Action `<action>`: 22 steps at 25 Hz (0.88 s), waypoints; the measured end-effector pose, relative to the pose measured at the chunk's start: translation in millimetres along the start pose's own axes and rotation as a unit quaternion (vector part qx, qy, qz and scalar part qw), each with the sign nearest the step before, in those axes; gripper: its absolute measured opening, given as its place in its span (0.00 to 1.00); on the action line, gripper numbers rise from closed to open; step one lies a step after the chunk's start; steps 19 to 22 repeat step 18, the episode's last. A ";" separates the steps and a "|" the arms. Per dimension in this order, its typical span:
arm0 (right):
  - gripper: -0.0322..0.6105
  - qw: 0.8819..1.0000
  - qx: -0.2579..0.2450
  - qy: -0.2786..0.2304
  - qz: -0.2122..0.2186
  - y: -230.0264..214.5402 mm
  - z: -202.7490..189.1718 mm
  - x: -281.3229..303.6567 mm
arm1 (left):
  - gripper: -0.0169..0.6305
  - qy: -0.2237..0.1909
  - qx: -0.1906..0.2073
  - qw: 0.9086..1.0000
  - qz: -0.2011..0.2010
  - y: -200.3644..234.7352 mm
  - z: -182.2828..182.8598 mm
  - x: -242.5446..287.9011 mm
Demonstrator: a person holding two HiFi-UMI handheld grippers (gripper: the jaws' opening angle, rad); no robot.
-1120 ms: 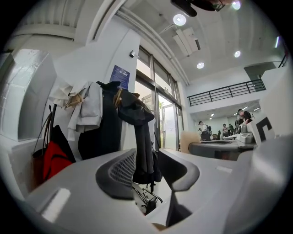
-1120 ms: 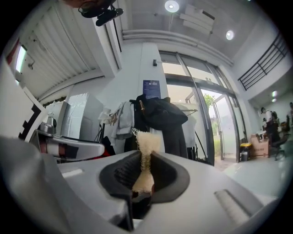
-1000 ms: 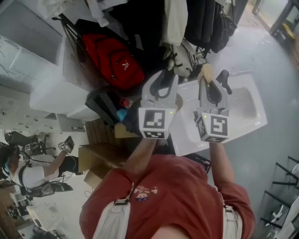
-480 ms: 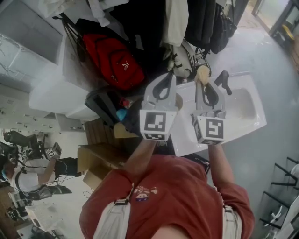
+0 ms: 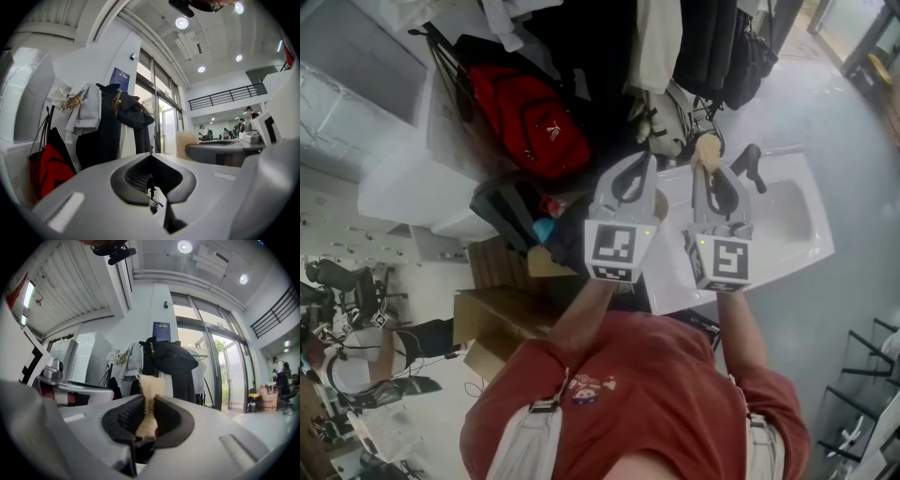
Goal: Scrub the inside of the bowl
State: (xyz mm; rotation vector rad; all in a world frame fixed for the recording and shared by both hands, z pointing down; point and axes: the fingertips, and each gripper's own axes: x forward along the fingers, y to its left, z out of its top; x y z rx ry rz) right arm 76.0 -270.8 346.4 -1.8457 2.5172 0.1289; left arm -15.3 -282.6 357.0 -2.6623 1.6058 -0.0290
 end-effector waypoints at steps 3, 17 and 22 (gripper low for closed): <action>0.13 1.000 0.000 0.000 0.000 -0.1 0.2 -0.3 | 0.04 0.002 0.004 1.000 -0.003 -3.2 -3.3 1.2; 0.13 1.000 -0.011 0.000 0.001 0.9 0.7 -0.5 | 0.04 -0.017 0.015 1.000 0.001 -6.4 0.3 -0.3; 0.13 1.000 -0.011 0.000 0.001 0.8 1.1 -0.6 | 0.04 -0.018 0.014 1.000 0.001 -6.4 0.9 -0.4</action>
